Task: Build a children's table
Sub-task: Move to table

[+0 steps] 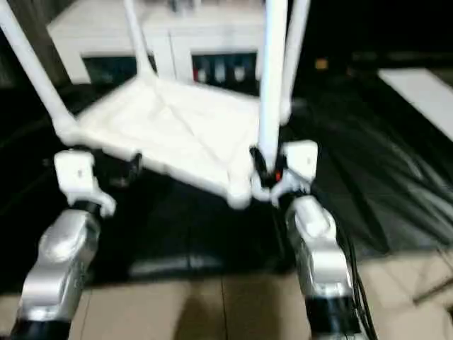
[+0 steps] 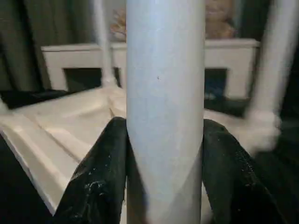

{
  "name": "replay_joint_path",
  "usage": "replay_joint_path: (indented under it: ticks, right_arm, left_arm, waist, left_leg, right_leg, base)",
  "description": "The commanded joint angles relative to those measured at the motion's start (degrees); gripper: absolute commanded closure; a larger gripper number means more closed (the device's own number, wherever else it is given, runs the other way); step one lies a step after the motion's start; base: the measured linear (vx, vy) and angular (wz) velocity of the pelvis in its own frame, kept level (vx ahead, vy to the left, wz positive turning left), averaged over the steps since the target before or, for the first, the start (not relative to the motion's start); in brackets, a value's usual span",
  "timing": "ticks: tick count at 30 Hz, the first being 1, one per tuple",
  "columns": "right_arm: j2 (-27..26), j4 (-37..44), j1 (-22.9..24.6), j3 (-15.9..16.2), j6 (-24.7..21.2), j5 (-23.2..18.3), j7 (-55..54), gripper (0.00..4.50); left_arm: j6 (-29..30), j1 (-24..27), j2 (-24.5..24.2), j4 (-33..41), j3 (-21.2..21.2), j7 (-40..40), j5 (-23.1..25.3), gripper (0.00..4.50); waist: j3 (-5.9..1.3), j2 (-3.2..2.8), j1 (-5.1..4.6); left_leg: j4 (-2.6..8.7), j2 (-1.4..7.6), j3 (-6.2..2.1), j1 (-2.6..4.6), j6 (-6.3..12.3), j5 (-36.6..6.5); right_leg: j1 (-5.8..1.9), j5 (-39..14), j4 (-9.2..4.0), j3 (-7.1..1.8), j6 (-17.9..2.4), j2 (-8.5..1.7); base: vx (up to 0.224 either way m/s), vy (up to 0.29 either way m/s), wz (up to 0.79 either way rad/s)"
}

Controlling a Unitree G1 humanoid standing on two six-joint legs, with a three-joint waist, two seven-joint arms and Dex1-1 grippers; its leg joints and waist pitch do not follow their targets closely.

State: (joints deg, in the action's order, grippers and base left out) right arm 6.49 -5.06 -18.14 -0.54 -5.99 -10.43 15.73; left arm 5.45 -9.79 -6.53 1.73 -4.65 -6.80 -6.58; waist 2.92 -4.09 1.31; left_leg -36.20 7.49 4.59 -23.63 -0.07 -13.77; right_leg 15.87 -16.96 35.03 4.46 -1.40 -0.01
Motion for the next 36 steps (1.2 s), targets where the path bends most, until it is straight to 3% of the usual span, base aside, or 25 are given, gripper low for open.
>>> replay_joint_path:
  ticks: [1, 2, 3, 4, 5, 6, 7, 8, 9, 10, 11, 12, 13, 14, 15, 16, 17, 18, 19, 20, 23, 24, 29, 32, 36]
  right_arm:
    - [0.1, 1.5, -1.0, 1.4, -0.6, -1.6, 3.2, 2.70]
    - [0.1, 2.0, -1.4, 1.3, -1.9, -3.6, 4.9, 2.70]
    - [0.2, 3.1, -2.4, 0.9, -6.0, -8.7, 9.0, 2.70]
    - [0.4, 3.5, -2.8, 0.7, -8.2, -11.1, 11.0, 2.70]
    - [0.8, 3.9, -3.2, 0.8, -11.0, -13.8, 13.9, 2.70]
    - [1.6, 4.1, -3.5, 1.2, -12.9, -15.7, 16.9, 2.70]
    - [2.3, 4.1, -3.7, 1.7, -13.8, -16.8, 19.7, 2.70]
    - [3.1, 4.1, -4.0, 2.0, -15.5, -18.3, 22.3, 2.70]
    - [3.9, 3.9, -4.4, 2.2, -16.8, -20.0, 25.1, 2.70]
    - [4.2, 3.8, -4.6, 2.1, -17.6, -21.0, 26.5, 2.70]
    - [4.5, 3.3, -5.3, 1.4, -19.0, -22.8, 27.9, 2.70]
    - [5.1, 2.6, -6.6, 0.3, -21.1, -25.9, 30.8, 2.70]
    - [5.3, 2.4, -6.9, 0.1, -21.5, -26.5, 31.4, 2.70]
    - [5.8, 2.0, -7.6, -0.5, -22.7, -27.9, 32.7, 2.70]
    - [6.4, 1.7, -8.2, -0.8, -23.5, -28.9, 34.1, 2.70]
    - [6.9, 1.5, -8.6, -1.0, -24.4, -29.9, 35.5, 2.70]
    - [7.3, 1.3, -8.9, -1.1, -24.9, -30.5, 36.3, 2.70]
    - [8.2, 1.0, -9.4, -1.0, -25.8, -31.1, 38.1, 2.70]
    - [9.8, 0.8, -9.9, -0.2, -26.9, -31.3, 40.9, 2.70]
    - [10.2, 0.9, -9.9, 0.0, -27.2, -31.3, 41.4, 2.70]
    - [11.6, 1.0, -10.3, 0.8, -28.8, -31.4, 43.5, 2.70]
    - [11.8, 0.9, -10.4, 0.9, -29.1, -31.4, 43.8, 2.70]
    - [13.1, 0.5, -10.9, 2.0, -30.2, -31.2, 45.3, 2.70]
    - [13.4, 0.5, -11.1, 2.2, -30.4, -31.0, 46.0, 2.70]
    - [13.5, 0.5, -11.5, 2.3, -30.7, -30.5, 46.6, 2.70]
  left_arm:
    - [0.1, -0.4, -0.7, 0.3, -0.4, -1.1, -0.7, 0.16]
    - [0.7, -0.6, -0.9, 0.3, -0.2, -1.8, -1.0, 0.16]
    - [1.7, -1.3, -1.0, 0.9, -0.3, -4.7, -4.0, 0.16]
    - [1.9, -1.7, -0.9, 1.3, -0.5, -6.5, -6.1, 0.08]
    - [2.2, -2.6, -0.3, 1.9, -1.2, -8.4, -9.6, 0.08]
    - [3.2, -3.7, 0.5, 2.6, -2.1, -9.7, -13.2, 0.08]
    - [4.9, -4.9, 1.3, 3.2, -2.8, -11.0, -16.9, 0.08]
    - [7.9, -6.1, 1.8, 4.0, -3.1, -12.8, -21.0, 0.08]
    - [11.8, -7.3, 2.0, 4.8, -3.2, -15.1, -25.4, 0.08]
    - [14.0, -7.9, 2.1, 5.3, -3.1, -16.4, -27.7, 0.08]
    - [17.3, -8.9, 2.3, 5.6, -3.3, -17.7, -31.3, 0.08]
    - [23.3, -10.7, 1.9, 5.4, -3.4, -19.9, -36.8, 0.08]
    - [24.5, -11.1, 1.7, 5.3, -3.3, -20.5, -37.7, 0.08]
    - [26.4, -12.3, 1.3, 4.7, -2.9, -22.0, -39.0, 0.08]
    - [28.1, -13.5, 1.2, 4.0, -2.9, -22.6, -40.4, 0.08]
    - [29.7, -14.9, 1.2, 3.2, -3.3, -22.7, -42.1, 0.08]
    - [30.8, -15.7, 1.2, 2.7, -3.7, -22.6, -43.3, 0.08]
    - [32.7, -17.4, 1.0, 1.8, -4.0, -22.8, -45.1, 0.08]
    - [35.5, -20.1, 0.8, 0.4, -4.5, -23.3, -47.6, 0.08]
    - [36.0, -20.6, 0.7, 0.2, -4.5, -23.5, -48.1, 0.08]
    - [38.5, -22.9, 0.1, -0.7, -4.4, -24.2, -50.4, 0.08]
    - [39.1, -23.3, -0.1, -0.8, -4.5, -24.3, -50.9, 0.08]
    - [42.7, -25.2, -0.9, -1.0, -4.7, -26.8, -54.6, 0.08]
    - [44.1, -25.7, -1.1, -0.9, -4.7, -27.2, -55.2, 0.08]
    - [44.5, -25.9, -1.5, -1.0, -3.9, -27.2, -54.4, 0.08]
  waist:
    - [-2.87, -2.67, -1.53]
    - [-3.94, -2.75, -2.85]
    - [-4.81, -2.21, -2.37]
    - [-5.07, -1.19, -1.85]
    - [-5.34, -0.64, -1.08]
    - [-5.79, -0.10, -0.98]
    - [-5.85, 3.05, -1.05]
    - [-5.22, 3.97, -0.13]
    - [-5.48, 4.18, 1.65]
    - [-5.19, 3.84, 1.79]
    - [-5.17, 2.88, 2.05]
    - [-4.67, 2.18, 1.58]
    - [-4.16, 1.86, 1.27]
    - [-3.88, 1.71, 1.07]
    - [-3.29, 1.76, 1.04]
    - [-2.75, 2.01, 0.77]
    - [-2.48, 1.60, 1.20]
    - [-2.31, 1.85, 1.06]
    - [-2.09, 1.97, 1.26]
    - [-2.11, 2.04, 1.44]
    - [-2.07, 2.19, 1.40]
    - [-2.43, 2.14, 1.36]
    - [-2.72, 2.14, 1.29]
    - [-2.81, 2.45, 1.36]
    - [-2.96, 2.36, 1.34]
  left_leg:
    - [6.23, 5.61, -4.32, 3.91, 5.54, 3.3]
    - [6.34, 8.82, -8.30, 8.67, 13.24, -4.1]
    - [4.16, 9.21, -8.63, 9.66, 19.56, 9.1]
    - [1.60, 8.42, -8.15, 9.06, 22.75, 39.9]
    - [0.47, 7.81, -7.43, 8.58, 21.40, 57.4]
    - [-0.84, 7.39, -7.05, 9.24, 19.32, 71.0]
    - [-2.86, 2.12, -5.40, 6.76, 12.86, 65.4]
    - [-2.18, -0.40, -3.21, 2.48, 11.15, 51.1]
    - [-0.95, -1.53, -0.68, -0.42, 8.58, 24.4]
    - [0.17, -0.32, -0.72, -0.65, 6.86, 16.2]
    - [1.38, 1.01, -0.51, -0.03, 3.67, 8.3]
    - [2.31, 1.86, -0.37, 0.66, 2.34, 4.1]
    - [2.94, 2.76, -0.04, 1.59, 2.57, -1.3]
    - [3.44, 3.31, -0.10, 1.73, 2.85, -4.3]
    - [4.13, 3.78, 0.63, 2.26, 2.41, -11.7]
    - [4.51, 3.81, 0.89, 2.15, 1.58, -15.6]
    - [4.62, 3.91, 1.51, 3.48, -1.64, -22.2]
    - [4.73, 3.99, 1.64, 3.69, -2.86, -23.9]
    - [5.08, 3.98, 2.00, 3.87, -5.12, -25.8]
    - [5.11, 3.92, 2.08, 3.99, -5.49, -25.9]
    - [5.90, 4.07, 1.67, 2.97, -6.06, -24.8]
    - [6.00, 4.03, 1.64, 2.98, -6.15, -23.8]
    - [6.42, 4.22, 2.20, 2.68, -5.03, -18.9]
    - [6.12, 4.17, 2.85, 2.85, -3.57, -17.0]
    - [6.22, 4.44, 3.10, 2.93, -2.80, -15.9]
  right_leg:
    - [-0.21, -10.2, -0.65, 1.16, -5.8, -1.46]
    - [5.55, -7.6, 6.24, 0.49, -2.7, -1.49]
    - [7.77, -3.0, 7.21, -1.07, 0.2, -2.85]
    - [9.21, 4.9, 6.91, -2.43, 4.6, -3.88]
    - [9.20, 10.6, 5.73, -3.52, 6.7, -4.53]
    - [9.66, 16.3, 4.14, -4.87, 8.1, -5.62]
    - [9.46, 33.0, 0.05, -8.43, 2.9, -9.38]
    - [6.52, 39.7, 0.71, -8.18, 0.5, -9.57]
    - [3.00, 51.7, 0.79, -8.39, -2.7, -10.58]
    - [2.93, 51.7, 0.43, -7.75, -4.2, -11.13]
    - [2.76, 44.7, 0.45, -6.33, -7.3, -9.70]
    - [3.31, 33.4, 0.40, -5.31, -11.7, -8.33]
    - [4.42, 20.5, -0.26, -4.71, -15.0, -7.41]
    - [4.46, 14.8, -0.53, -4.61, -15.9, -7.45]
    - [4.79, 3.9, -1.53, -4.65, -16.3, -7.39]
    - [4.75, -1.6, -1.86, -4.80, -15.9, -7.44]
    - [5.58, -12.2, -2.95, -4.86, -13.7, -7.73]
    - [5.82, -15.0, -3.31, -4.96, -12.5, -7.74]
    - [6.08, -20.4, -4.02, -5.11, -8.9, -7.78]
    - [6.18, -21.7, -4.20, -5.18, -8.0, -7.86]
    - [5.39, -24.8, -4.59, -5.06, -5.2, -8.45]
    - [5.20, -23.7, -4.66, -4.91, -4.8, -8.41]
    - [4.93, -13.8, -4.29, -4.95, -7.5, -8.11]
    - [4.99, -13.9, -4.44, -5.10, -8.5, -8.40]
    - [5.13, -11.3, -4.10, -5.03, -9.5, -8.19]
  base:
    - [0.243, 0.123, -0.17]
    - [0.243, 0.123, -0.17]
    - [0.210, 0.082, 0.03]
    - [0.144, 0.045, 0.02]
    - [0.144, 0.045, 0.02]
    - [0.000, 0.000, 0.00]
    - [-0.074, 0.045, -0.02]
    - [-0.074, 0.045, -0.02]
    - [0.000, 0.000, 0.00]
    - [0.000, 0.000, 0.00]
    - [0.000, 0.000, 0.00]
    - [0.000, 0.000, 0.00]
    - [-0.053, -0.010, 0.09]
    - [-0.053, -0.010, 0.09]
    - [-0.082, 0.001, 0.08]
    - [-0.092, 0.013, 0.11]
    - [-0.092, 0.013, 0.11]
    - [-0.097, 0.015, 0.11]
    - [-0.089, 0.022, 0.07]
    - [-0.089, 0.022, 0.07]
    - [-0.061, 0.034, -0.04]
    - [0.000, 0.000, 0.00]
    - [0.000, 0.000, 0.00]
    - [0.000, 0.000, 0.00]
    - [0.000, 0.000, 0.00]
